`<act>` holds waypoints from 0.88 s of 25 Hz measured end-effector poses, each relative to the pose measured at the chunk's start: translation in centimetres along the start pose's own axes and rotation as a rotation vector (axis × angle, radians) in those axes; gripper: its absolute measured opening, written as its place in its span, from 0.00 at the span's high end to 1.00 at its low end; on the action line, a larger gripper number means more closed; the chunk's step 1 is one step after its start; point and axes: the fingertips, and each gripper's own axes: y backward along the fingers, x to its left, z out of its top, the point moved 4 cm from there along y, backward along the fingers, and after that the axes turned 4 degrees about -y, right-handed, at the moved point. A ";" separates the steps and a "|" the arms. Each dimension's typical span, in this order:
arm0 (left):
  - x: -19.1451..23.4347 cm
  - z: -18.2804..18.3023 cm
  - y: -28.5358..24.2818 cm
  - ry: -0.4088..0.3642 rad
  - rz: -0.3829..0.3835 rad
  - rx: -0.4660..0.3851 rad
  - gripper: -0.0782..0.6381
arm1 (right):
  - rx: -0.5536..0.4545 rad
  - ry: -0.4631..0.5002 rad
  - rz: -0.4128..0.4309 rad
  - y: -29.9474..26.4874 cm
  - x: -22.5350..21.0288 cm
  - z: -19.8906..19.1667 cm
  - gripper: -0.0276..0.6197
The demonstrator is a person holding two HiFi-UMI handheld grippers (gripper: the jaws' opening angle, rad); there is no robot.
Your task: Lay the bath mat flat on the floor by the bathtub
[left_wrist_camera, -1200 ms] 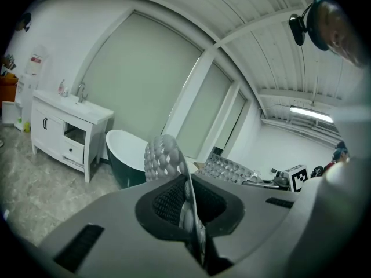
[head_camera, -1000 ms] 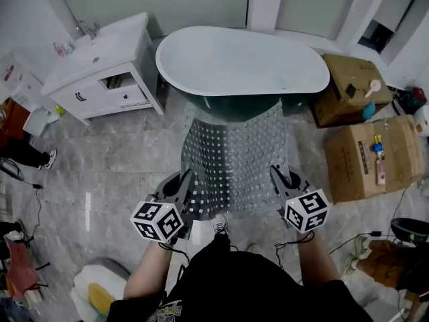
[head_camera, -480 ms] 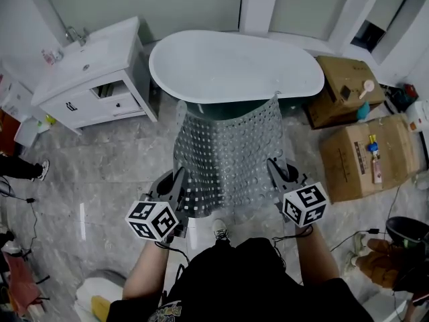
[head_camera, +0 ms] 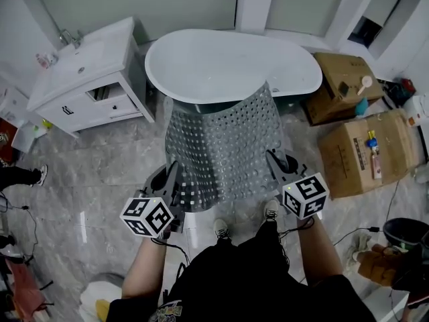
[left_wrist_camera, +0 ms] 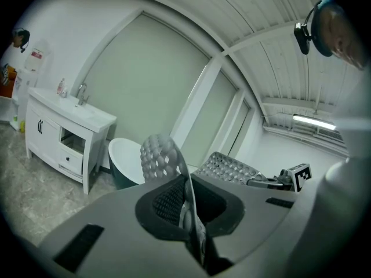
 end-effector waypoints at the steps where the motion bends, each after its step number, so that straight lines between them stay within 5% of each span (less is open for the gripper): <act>1: 0.0 0.2 -0.3 -0.003 0.000 -0.003 0.85 | 0.000 0.001 -0.001 0.0 -0.2 0.0 0.91; 13: -3.7 0.3 -4.2 -0.038 0.015 0.005 0.85 | -0.007 -0.027 0.000 0.9 -5.7 -0.4 0.91; 22: -8.5 -2.5 -10.2 -0.021 0.061 0.026 0.85 | 0.019 -0.063 0.017 1.8 -14.2 -3.0 0.91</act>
